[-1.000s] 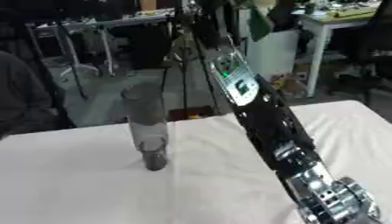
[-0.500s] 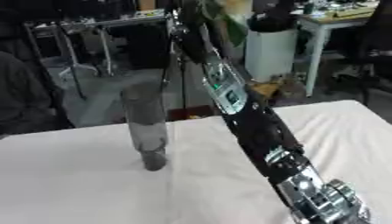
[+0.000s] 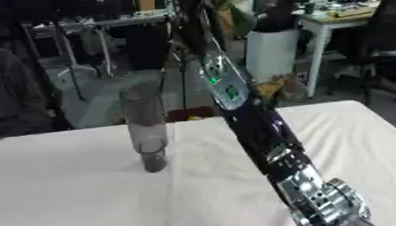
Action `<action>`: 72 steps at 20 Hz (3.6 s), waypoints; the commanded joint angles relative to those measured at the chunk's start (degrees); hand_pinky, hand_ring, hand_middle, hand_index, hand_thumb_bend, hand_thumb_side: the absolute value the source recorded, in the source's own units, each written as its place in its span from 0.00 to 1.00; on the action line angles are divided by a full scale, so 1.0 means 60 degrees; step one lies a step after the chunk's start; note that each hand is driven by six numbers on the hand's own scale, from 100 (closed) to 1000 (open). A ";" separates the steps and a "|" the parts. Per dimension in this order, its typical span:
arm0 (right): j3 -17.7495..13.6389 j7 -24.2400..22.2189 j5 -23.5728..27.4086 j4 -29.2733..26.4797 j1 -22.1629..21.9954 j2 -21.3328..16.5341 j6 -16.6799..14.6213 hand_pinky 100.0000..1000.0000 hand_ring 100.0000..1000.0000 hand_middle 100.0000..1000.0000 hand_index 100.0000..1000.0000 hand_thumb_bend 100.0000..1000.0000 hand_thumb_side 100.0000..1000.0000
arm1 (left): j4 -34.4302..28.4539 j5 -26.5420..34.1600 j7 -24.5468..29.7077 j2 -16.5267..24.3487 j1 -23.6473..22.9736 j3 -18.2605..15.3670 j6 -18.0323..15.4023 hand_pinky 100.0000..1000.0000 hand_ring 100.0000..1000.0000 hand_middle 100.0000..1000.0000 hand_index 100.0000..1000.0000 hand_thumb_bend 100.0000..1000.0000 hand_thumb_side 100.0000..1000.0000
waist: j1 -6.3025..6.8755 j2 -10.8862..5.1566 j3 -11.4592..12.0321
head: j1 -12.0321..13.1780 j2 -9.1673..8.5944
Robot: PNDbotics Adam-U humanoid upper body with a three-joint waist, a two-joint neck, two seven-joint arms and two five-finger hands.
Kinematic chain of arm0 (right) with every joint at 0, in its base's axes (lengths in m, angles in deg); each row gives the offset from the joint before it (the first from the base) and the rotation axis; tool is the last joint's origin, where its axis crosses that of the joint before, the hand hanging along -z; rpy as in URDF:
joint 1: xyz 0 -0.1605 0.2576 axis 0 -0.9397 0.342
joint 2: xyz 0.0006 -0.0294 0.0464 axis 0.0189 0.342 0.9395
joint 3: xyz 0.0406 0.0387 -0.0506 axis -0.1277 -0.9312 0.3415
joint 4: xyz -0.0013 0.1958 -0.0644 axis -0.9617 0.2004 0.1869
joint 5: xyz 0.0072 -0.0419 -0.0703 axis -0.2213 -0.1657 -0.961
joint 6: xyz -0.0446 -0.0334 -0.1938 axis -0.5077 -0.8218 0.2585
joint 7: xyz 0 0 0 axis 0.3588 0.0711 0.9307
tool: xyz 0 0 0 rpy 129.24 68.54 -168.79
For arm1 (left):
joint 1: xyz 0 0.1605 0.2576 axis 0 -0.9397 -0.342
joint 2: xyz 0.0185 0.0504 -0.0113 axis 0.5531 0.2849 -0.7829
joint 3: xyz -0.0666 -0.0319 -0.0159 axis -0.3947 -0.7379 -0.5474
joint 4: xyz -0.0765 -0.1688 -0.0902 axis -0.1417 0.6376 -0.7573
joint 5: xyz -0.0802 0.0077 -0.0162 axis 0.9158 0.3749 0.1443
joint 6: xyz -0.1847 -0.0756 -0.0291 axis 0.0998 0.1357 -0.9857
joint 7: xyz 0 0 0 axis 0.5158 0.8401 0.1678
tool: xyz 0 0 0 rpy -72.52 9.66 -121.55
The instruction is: Arrange flowers into the vase.
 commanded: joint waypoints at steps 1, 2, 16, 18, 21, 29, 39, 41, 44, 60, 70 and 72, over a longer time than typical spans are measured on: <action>0.0017 -0.0120 0.0075 -0.0128 0.0235 -0.0015 0.0001 0.00 0.01 0.00 0.14 0.00 0.96 | -0.0090 0.0033 0.0012 0.0066 0.0099 -0.0019 -0.0020 0.57 0.57 0.57 0.69 0.36 0.95 | 0.0051 -0.0124 0.0049 | -0.0036 0.0042; 0.0018 -0.0133 0.0078 -0.0113 0.0236 -0.0006 -0.0002 0.00 0.01 0.00 0.14 0.00 0.96 | -0.0091 0.0034 0.0013 0.0064 0.0099 -0.0018 -0.0020 0.57 0.57 0.57 0.69 0.36 0.95 | 0.0055 -0.0124 0.0055 | -0.0037 0.0044; 0.0038 -0.0250 0.0305 -0.0047 0.0247 0.0378 0.0062 0.00 0.01 0.00 0.14 0.00 0.97 | -0.0072 0.0100 0.0055 -0.0027 0.0083 0.0032 0.0010 0.56 0.56 0.57 0.69 0.36 0.96 | 0.0225 -0.0067 0.0264 | -0.0409 0.0243; 0.0061 -0.0283 0.0301 -0.0015 0.0235 0.0418 0.0062 0.00 0.01 0.00 0.14 0.00 0.97 | -0.0068 0.0102 0.0057 -0.0032 0.0085 0.0037 0.0014 0.56 0.56 0.57 0.69 0.36 0.96 | 0.0221 -0.0056 0.0254 | -0.0434 0.0232; 0.0091 -0.0342 0.0288 0.0034 0.0210 0.0489 0.0059 0.00 0.02 0.00 0.14 0.00 0.97 | -0.0067 0.0107 0.0061 -0.0036 0.0083 0.0041 0.0014 0.56 0.56 0.57 0.69 0.36 0.96 | 0.0220 -0.0040 0.0237 | -0.0446 0.0213; 0.0190 -0.0541 0.0241 0.0187 0.0116 0.0639 0.0040 0.00 0.02 0.00 0.15 0.00 0.97 | -0.0063 0.0121 0.0065 -0.0045 0.0077 0.0046 0.0012 0.56 0.56 0.57 0.69 0.36 0.96 | 0.0214 -0.0003 0.0217 | -0.0474 0.0205; 0.0362 -0.1302 0.0074 0.0821 -0.0023 0.0714 0.0091 0.00 0.11 0.00 0.18 0.00 0.98 | -0.0037 0.0128 0.0063 -0.0025 0.0062 0.0045 0.0017 0.56 0.56 0.57 0.69 0.35 0.97 | 0.0204 0.0033 0.0155 | -0.0493 0.0146; 0.0445 -0.1570 -0.0079 0.1035 -0.0047 0.0716 0.0171 0.00 0.15 0.00 0.20 0.00 0.98 | -0.0027 0.0129 0.0065 -0.0022 0.0059 0.0050 0.0018 0.56 0.56 0.57 0.69 0.35 0.97 | 0.0197 0.0039 0.0150 | -0.0504 0.0135; 0.0421 -0.2017 -0.0229 0.1196 -0.0020 0.0719 0.0263 0.00 0.25 0.04 0.23 0.00 0.97 | -0.0019 0.0130 0.0068 -0.0017 0.0059 0.0052 0.0015 0.56 0.56 0.57 0.69 0.35 0.97 | 0.0190 0.0045 0.0135 | -0.0508 0.0123; 0.0334 -0.4127 -0.1135 0.1583 0.0071 0.0650 0.1408 0.00 0.41 0.18 0.31 0.00 0.96 | 0.0004 0.0123 0.0094 -0.0016 0.0048 0.0068 -0.0002 0.56 0.56 0.57 0.69 0.35 0.97 | 0.0082 0.0033 0.0130 | -0.0515 0.0037; 0.0258 -0.4347 -0.1212 0.1494 0.0076 0.0654 0.1526 0.00 0.41 0.18 0.31 0.00 0.96 | 0.0004 0.0124 0.0097 -0.0018 0.0046 0.0068 -0.0006 0.56 0.56 0.57 0.69 0.35 0.97 | 0.0079 0.0034 0.0128 | -0.0513 0.0029; 0.0296 -0.4387 -0.1358 0.1539 0.0159 0.0543 0.1581 0.52 0.73 0.47 0.48 0.00 0.90 | 0.0017 0.0128 0.0096 -0.0018 0.0032 0.0069 -0.0002 0.56 0.56 0.57 0.69 0.35 0.97 | 0.0042 0.0065 0.0178 | -0.0502 -0.0057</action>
